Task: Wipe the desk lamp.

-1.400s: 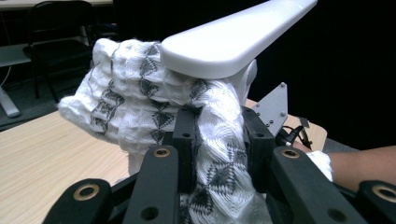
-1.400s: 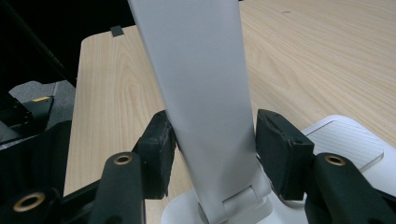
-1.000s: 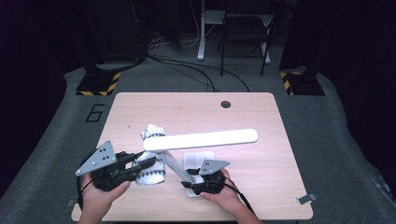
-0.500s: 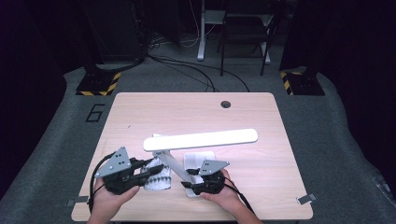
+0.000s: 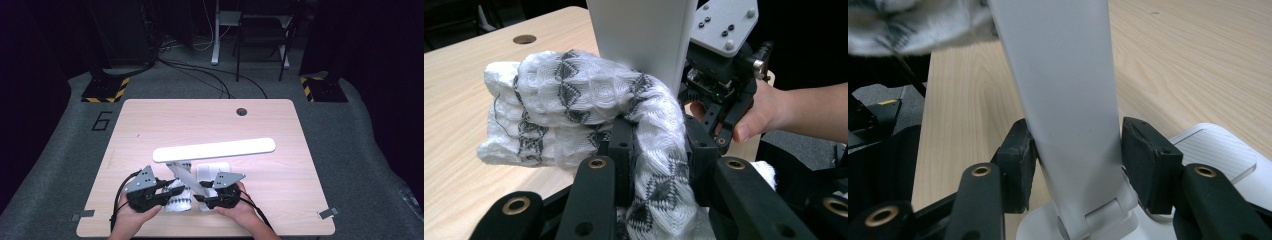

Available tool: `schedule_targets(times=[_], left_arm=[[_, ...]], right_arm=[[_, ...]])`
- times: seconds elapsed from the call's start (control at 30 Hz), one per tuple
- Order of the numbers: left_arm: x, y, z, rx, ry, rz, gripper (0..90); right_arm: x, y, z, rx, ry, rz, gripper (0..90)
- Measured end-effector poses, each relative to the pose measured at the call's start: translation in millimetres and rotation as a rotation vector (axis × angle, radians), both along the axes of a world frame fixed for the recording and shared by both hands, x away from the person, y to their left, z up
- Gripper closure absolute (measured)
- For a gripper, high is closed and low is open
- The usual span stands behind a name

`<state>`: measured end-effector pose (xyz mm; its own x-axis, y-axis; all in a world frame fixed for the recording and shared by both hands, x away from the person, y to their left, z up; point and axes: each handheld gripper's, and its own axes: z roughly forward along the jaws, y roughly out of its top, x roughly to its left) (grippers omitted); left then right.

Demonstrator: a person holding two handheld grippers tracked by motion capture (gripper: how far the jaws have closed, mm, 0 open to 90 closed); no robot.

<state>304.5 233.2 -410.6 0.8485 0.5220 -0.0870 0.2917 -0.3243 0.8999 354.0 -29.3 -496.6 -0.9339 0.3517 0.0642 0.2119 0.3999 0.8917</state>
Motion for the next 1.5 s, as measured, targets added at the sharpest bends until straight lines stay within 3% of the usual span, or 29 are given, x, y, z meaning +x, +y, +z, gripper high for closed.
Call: schedule_targets(times=[0.13,0.23,0.33,0.5,0.6,0.87,1.23,1.4,1.5], left_arm=[[0.9,1.9,-1.6,-0.001,0.009,-0.004,72.0],[0.2,4.4,-0.2,-0.011,0.013,0.0,71.8],[0.0,8.8,4.0,-0.024,-0.002,0.007,71.5],[-3.9,19.0,23.1,-0.082,-0.019,0.021,71.3],[-7.8,24.7,39.1,-0.094,-0.049,0.031,71.2],[-11.0,30.0,62.3,-0.087,-0.094,0.046,71.1],[-9.0,30.4,65.1,-0.097,-0.099,0.044,71.1],[-7.4,30.2,64.1,-0.11,-0.099,0.044,71.1],[-7.2,29.3,63.6,-0.112,-0.101,0.044,71.0]], right_arm=[[0.3,0.3,0.1,0.001,0.0,-0.005,48.6],[0.9,0.2,0.5,0.001,0.033,-0.006,47.3],[0.4,-1.0,1.7,-0.016,0.024,-0.015,44.0],[-4.1,-9.6,7.8,-0.034,0.012,-0.013,40.4],[-5.1,-17.0,6.2,-0.05,0.034,-0.002,45.1],[-4.2,-20.8,-8.0,-0.093,0.086,-0.01,48.9],[-6.0,-25.5,-18.7,-0.168,0.069,-0.004,59.8],[-5.1,-25.0,-20.2,-0.14,0.094,-0.023,60.1],[-3.6,-24.8,-20.7,-0.136,0.084,-0.019,60.2]])
